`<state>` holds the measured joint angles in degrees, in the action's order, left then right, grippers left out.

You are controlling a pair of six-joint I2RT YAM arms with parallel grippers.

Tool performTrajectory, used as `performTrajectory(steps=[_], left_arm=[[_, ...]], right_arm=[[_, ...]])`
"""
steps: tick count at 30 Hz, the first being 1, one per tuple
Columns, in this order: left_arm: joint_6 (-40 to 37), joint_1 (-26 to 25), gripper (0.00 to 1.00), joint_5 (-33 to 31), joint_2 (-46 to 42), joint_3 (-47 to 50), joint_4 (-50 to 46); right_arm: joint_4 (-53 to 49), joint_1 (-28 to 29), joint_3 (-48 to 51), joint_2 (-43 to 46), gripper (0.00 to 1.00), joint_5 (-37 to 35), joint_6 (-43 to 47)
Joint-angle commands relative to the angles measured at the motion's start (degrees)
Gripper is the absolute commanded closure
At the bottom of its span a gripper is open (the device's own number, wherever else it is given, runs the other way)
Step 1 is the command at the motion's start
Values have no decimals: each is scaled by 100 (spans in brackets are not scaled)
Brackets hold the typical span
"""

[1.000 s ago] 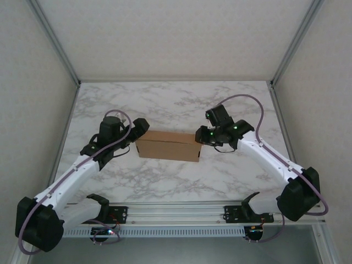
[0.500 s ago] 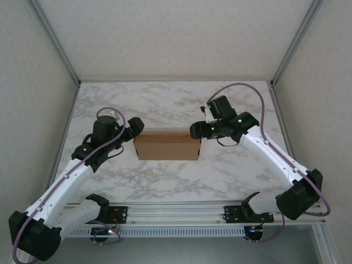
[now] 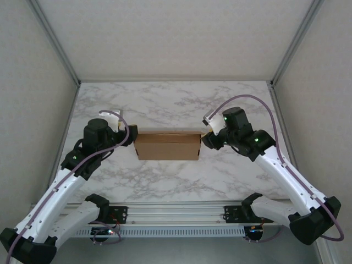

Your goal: Fold the paper box

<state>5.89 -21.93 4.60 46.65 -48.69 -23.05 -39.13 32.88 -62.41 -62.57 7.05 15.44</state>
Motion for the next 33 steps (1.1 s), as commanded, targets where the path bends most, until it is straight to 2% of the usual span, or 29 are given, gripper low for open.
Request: performTrajectory(steps=[1, 3, 5, 7, 9, 15, 17, 21, 25, 28, 30, 33], left_arm=[[-702, -146, 34, -185, -239, -93, -39], [-694, -286, 36, -296, -238, 8, 26], [-560, -487, 37, -950, -159, 35, -4], [-448, -522, 33, -1318, -182, 9, -44], [-555, -522, 31, -1399, -262, 38, -43], [-1949, -635, 32, -1259, -174, -58, -242], [-2465, -799, 27, -1175, -65, -132, -501], [-3271, -1265, 20, -1821, 177, -184, -1132], [-3621, -1227, 22, -1840, 33, -508, -1341], [-4175, -945, 23, -1613, -127, -542, -1409], [-4546, -838, 22, -1576, -209, -378, -1367], [-5001, -598, 23, -1252, -198, -106, -1239]], right_arm=[[137, -55, 31, -183, 59, 206, 772], [161, -84, 36, -268, 60, 220, 851], [196, -92, 53, -361, 60, 271, 884], [219, -107, 84, -418, 59, 336, 888], [257, -122, 128, -464, 59, 332, 895], [359, -145, 321, -508, 60, 316, 1067], [343, -159, 372, -429, 60, 300, 1230], [264, -153, 250, -370, 62, 184, 1352], [476, -153, 148, -116, 65, 249, 905], [927, -159, 335, 354, 60, 178, 528], [998, -155, 420, 648, 55, 556, 449], [1026, -151, 476, 870, 53, 588, 268]])
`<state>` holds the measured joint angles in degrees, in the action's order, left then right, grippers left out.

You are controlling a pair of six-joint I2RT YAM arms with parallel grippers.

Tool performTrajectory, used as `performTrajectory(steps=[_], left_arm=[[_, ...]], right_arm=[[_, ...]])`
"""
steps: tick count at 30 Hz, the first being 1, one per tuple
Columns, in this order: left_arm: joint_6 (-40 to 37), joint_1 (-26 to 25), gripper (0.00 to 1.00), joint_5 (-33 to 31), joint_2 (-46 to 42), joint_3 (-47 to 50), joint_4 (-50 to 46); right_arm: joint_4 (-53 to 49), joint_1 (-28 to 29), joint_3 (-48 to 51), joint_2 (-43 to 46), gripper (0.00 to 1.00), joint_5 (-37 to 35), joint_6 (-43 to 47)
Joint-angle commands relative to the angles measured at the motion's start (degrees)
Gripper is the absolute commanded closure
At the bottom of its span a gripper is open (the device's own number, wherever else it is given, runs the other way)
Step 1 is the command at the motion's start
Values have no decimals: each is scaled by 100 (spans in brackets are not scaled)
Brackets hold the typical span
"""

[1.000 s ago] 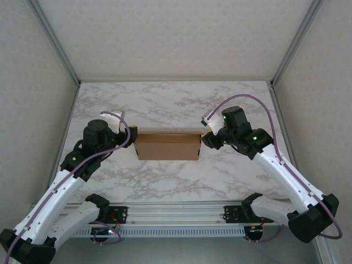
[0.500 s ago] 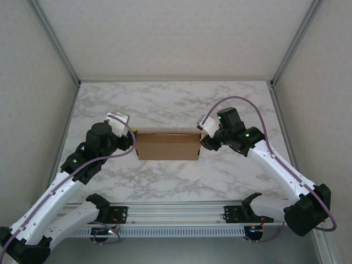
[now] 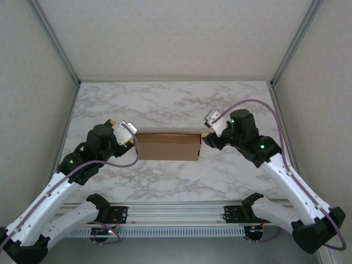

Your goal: Fold the paper box

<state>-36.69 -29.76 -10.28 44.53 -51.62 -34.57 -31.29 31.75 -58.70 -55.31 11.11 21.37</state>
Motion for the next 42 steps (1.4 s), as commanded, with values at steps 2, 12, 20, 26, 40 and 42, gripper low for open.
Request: performTrajectory(steps=[2, 12, 20, 26, 40, 42], left_arm=[[-708, 307, 27, 391, 206, 154, 15], [-561, 339, 23, 532, 423, -188, -594], [-981, 409, 24, -128, 218, 590, 64], [-1225, 511, 31, -79, 248, 957, 841], [-1297, 647, 37, 676, 497, 896, 881], [-1314, 647, 38, 706, 566, 874, 838]], right_arm=[[166, -46, 80, 101, 55, -154, -369], [420, 372, 1005, 563, 55, -1267, 1109], [363, 396, 1074, 424, 59, -1489, 1444], [237, 411, 873, 273, 61, -1344, 1369], [399, 568, 952, 260, 62, -1309, 1333], [424, 573, 1014, 300, 63, -1299, 1296]])
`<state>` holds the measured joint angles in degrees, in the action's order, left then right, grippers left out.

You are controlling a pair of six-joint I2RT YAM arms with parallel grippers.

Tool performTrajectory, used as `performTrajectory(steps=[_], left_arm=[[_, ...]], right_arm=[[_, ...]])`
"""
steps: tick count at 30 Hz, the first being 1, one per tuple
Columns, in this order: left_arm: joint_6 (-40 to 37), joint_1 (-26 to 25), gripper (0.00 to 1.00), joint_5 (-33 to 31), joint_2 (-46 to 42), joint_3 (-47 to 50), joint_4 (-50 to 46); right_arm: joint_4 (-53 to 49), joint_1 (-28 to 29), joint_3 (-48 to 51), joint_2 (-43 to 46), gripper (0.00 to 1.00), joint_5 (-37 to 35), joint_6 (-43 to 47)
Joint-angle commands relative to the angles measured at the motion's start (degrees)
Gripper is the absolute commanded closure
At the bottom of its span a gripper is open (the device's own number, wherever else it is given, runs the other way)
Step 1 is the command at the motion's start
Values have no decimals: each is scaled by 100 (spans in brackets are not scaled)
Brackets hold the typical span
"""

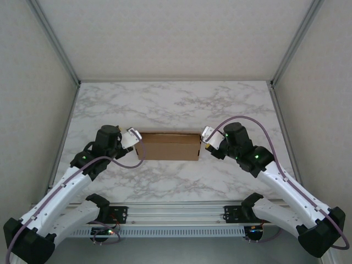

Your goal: Fold the paper box

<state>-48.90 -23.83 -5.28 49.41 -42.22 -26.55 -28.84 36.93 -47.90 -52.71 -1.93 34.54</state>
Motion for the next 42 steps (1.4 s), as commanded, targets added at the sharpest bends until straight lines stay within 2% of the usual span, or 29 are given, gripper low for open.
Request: performTrajectory(steps=[1, 5, 19, 27, 34, 42], left_arm=[[-101, 55, 38, 176, 101, -59, 71], [-89, 69, 41, 167, 198, -66, 214], [-71, 31, 60, 295, 444, -86, 369], [47, -6, 75, 550, 374, -173, 200], [87, -64, 75, 583, 286, -95, 254], [73, -187, 75, 517, 202, 2, 272]], right_arm=[[194, 47, -35, 64, 63, 8, -34], [237, 54, 43, 122, 64, -52, -11], [190, 57, -185, -195, 67, -112, -47], [117, 35, -407, -421, 65, -188, 75], [28, -30, -771, -955, 62, -227, 149], [-92, -98, -903, -1383, 67, -144, 127]])
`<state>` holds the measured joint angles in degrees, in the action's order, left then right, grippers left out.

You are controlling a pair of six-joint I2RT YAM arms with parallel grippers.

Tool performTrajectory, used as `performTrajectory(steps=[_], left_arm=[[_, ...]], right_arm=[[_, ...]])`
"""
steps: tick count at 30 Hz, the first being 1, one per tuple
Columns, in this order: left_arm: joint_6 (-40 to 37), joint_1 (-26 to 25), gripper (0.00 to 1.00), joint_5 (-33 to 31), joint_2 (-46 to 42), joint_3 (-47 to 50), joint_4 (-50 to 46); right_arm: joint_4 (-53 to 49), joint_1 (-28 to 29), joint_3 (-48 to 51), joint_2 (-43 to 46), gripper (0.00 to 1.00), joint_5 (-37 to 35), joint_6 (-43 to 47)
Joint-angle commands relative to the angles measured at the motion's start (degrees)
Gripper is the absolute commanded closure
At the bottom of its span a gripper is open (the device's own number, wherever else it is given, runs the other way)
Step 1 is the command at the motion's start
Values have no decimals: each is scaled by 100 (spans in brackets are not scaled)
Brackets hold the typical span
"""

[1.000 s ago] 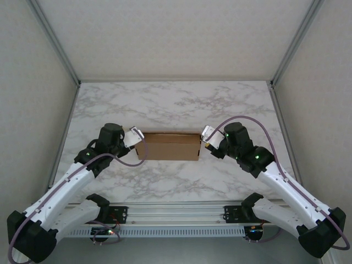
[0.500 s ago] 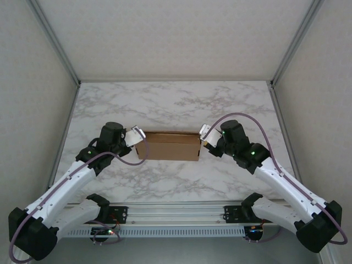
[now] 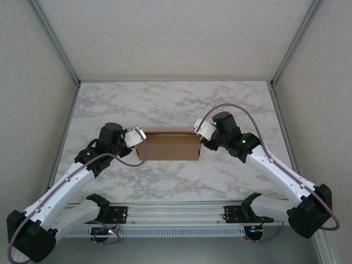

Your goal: Fold the paper box

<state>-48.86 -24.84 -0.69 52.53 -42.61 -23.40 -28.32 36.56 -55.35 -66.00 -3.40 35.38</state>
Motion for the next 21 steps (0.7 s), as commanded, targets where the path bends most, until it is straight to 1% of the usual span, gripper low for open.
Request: performTrajectory(steps=[1, 6, 10, 15, 19, 21], left_arm=[[72, -93, 75, 60, -120, 50, -45], [31, -135, 77, 42, -190, 93, -112], [36, -161, 77, 59, -204, 95, -104], [-5, -222, 79, 25, -146, 52, -157], [36, -232, 80, 68, -120, 16, -166], [43, -241, 81, 98, -137, -10, -212]], right_arm=[[-139, -87, -128, -34, 68, 15, 36], [-122, -217, -20, 35, 73, 63, 13], [-139, -238, -63, -43, 79, 192, -29], [-95, -244, -39, -142, 80, 313, -49], [-30, -243, 24, -184, 83, 352, -74], [-46, -243, -12, -216, 88, 400, -101]])
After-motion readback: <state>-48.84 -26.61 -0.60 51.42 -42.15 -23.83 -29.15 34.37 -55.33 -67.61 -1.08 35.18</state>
